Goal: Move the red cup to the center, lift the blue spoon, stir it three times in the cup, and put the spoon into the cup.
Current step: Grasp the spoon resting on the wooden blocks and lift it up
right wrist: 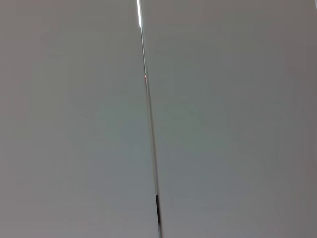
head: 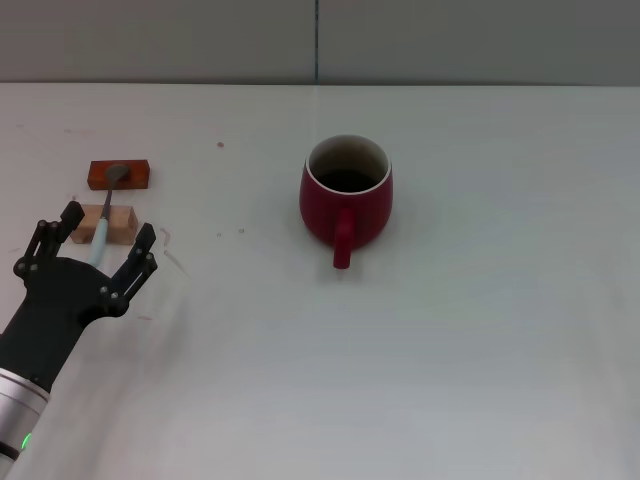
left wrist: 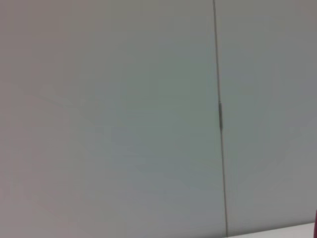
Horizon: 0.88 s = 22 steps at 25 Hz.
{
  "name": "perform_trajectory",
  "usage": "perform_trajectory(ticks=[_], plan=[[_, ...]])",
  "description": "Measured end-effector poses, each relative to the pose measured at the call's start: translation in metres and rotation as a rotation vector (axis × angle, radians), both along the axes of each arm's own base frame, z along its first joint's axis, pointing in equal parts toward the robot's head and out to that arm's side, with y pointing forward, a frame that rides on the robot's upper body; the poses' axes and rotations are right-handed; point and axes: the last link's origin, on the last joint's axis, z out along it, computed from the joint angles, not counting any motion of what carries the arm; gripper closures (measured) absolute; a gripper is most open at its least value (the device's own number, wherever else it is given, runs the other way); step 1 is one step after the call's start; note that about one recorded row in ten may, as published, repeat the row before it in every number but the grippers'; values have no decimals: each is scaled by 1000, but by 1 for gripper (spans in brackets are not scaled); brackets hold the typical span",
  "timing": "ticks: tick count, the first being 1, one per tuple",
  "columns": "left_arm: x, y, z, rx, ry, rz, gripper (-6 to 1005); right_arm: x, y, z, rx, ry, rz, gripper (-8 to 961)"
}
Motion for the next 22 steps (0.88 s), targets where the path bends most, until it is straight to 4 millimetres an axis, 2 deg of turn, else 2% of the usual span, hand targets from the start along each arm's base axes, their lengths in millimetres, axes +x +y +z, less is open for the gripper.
perform_trajectory(ticks=[1,5,12,22], plan=[[-1,2,0,2,-6,17,152,0,0,0,-1,0,0,210],[-9,6,-1,6,-30,103,152,0,1,-1,-7,1,-3,180],[-12,8,-6,-21,2,124,152,-1,3,-1,-11,2,4,128],[-17,16,-11,-52,57,157,151,-1,4,-2,-14,1,6,127]])
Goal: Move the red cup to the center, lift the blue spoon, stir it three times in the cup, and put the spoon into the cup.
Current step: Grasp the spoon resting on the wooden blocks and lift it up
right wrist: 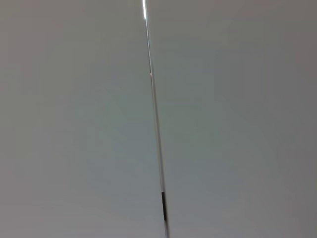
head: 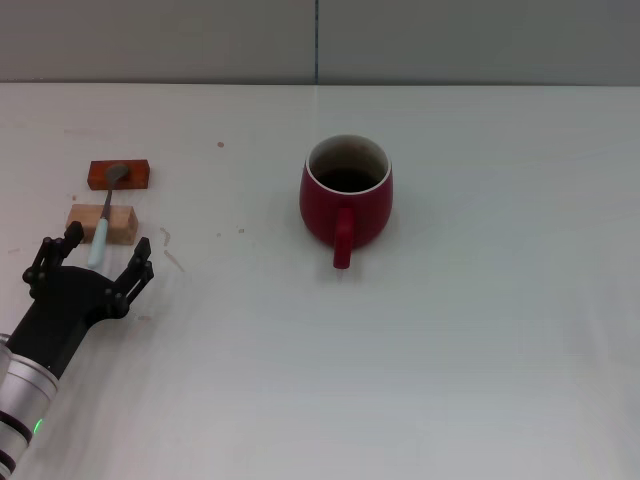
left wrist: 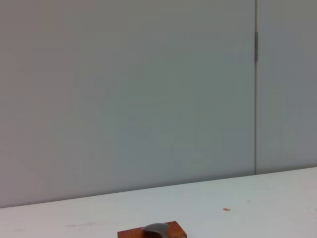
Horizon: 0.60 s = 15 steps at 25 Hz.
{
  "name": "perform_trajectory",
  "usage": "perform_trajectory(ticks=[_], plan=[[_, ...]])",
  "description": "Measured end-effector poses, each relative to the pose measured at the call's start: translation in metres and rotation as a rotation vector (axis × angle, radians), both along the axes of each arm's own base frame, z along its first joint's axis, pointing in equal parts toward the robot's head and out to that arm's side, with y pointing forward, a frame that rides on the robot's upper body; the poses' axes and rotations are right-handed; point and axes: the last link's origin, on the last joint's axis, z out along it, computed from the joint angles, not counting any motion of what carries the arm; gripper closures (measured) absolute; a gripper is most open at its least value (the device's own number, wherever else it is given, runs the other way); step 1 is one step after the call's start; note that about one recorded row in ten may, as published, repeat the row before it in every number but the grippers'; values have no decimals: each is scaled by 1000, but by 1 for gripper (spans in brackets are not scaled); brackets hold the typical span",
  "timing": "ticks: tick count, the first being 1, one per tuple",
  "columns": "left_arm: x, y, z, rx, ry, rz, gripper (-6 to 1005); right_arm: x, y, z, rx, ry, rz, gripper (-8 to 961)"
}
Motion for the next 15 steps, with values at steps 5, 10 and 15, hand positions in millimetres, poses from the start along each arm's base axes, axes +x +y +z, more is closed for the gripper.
perform_trajectory(ticks=[5,10,15], plan=[[0,5,1,6,-4,14,154,0,-1,0,0,0,-2,127],[-3,8,1,5,-9,40,157,1,-1,0,-3,0,-3,127],[-4,8,0,-1,-13,56,173,1,-1,0,-3,0,-3,128]])
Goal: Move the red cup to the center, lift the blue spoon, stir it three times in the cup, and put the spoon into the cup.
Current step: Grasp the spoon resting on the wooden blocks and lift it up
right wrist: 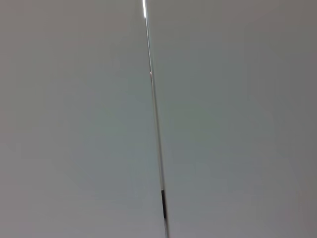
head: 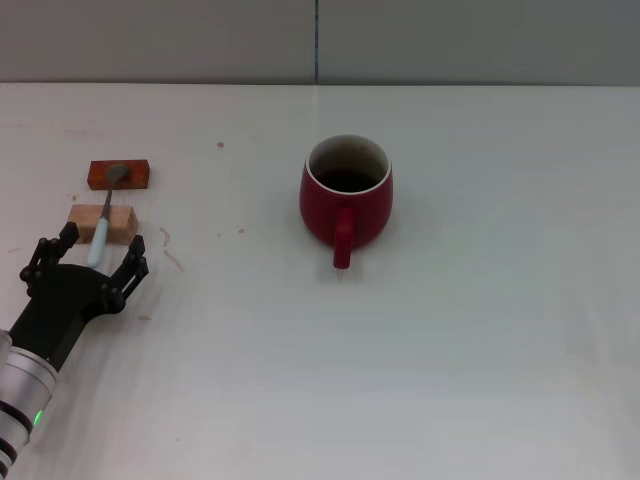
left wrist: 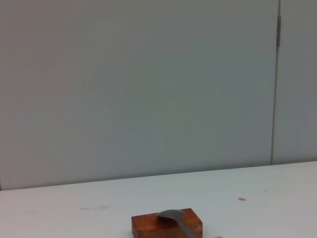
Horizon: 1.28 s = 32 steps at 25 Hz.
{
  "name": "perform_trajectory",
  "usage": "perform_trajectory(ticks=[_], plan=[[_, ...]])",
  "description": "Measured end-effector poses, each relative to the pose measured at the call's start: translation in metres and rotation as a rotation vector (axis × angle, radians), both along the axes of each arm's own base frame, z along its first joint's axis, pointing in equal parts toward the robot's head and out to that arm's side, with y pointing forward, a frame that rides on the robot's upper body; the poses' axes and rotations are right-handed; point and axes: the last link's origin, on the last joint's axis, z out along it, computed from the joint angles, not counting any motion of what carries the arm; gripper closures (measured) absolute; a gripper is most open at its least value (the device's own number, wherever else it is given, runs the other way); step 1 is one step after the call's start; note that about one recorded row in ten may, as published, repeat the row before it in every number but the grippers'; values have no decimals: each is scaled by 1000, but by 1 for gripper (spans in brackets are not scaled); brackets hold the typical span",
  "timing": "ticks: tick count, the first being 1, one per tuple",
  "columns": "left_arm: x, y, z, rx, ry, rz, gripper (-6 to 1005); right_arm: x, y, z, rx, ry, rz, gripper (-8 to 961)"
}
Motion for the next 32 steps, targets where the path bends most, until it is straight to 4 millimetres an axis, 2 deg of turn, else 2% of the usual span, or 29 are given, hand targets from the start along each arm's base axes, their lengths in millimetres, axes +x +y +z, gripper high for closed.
perform_trajectory(ticks=[12,24,29,32], plan=[[-2,-1,1,9,-7,16,211,0,0,0,-2,0,2,128],[-2,0,0,4,-5,19,443,0,0,-1,-3,-1,2,128],[-2,0,0,4,-4,17,444,0,0,-1,-3,-1,2,127],[-2,0,0,5,-4,18,515,0,0,-1,-3,-1,2,127]])
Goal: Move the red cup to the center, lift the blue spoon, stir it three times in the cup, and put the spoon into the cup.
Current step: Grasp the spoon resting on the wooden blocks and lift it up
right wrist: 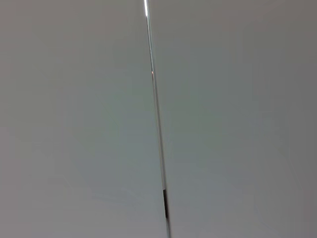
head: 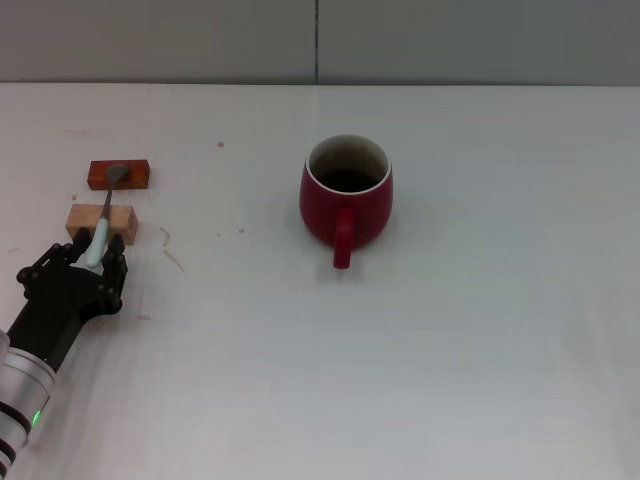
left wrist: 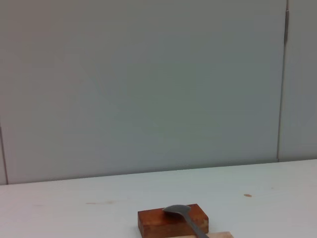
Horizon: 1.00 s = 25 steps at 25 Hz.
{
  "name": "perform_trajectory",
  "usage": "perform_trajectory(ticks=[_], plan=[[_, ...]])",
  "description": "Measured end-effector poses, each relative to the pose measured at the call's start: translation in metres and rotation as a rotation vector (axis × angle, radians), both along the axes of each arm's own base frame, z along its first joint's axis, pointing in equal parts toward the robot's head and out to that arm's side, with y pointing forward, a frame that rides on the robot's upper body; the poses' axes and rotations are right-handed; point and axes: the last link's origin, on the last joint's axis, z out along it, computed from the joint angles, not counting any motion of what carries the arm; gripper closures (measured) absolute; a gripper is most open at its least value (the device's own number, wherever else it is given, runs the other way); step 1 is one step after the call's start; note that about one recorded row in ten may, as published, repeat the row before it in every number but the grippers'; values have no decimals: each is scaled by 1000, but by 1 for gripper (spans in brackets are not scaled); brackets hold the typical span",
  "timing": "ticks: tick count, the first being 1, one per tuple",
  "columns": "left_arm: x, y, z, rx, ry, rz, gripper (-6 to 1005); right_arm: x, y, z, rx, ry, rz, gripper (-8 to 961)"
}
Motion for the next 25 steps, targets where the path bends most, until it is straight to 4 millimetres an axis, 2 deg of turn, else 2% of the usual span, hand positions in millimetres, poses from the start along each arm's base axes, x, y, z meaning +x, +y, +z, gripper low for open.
perform_trajectory(ticks=[5,25], plan=[[0,0,0,2,-2,2,621,0,0,0,0,0,0,127],[1,0,1,9,-3,-4,751,1,-1,0,-2,-2,-5,127]])
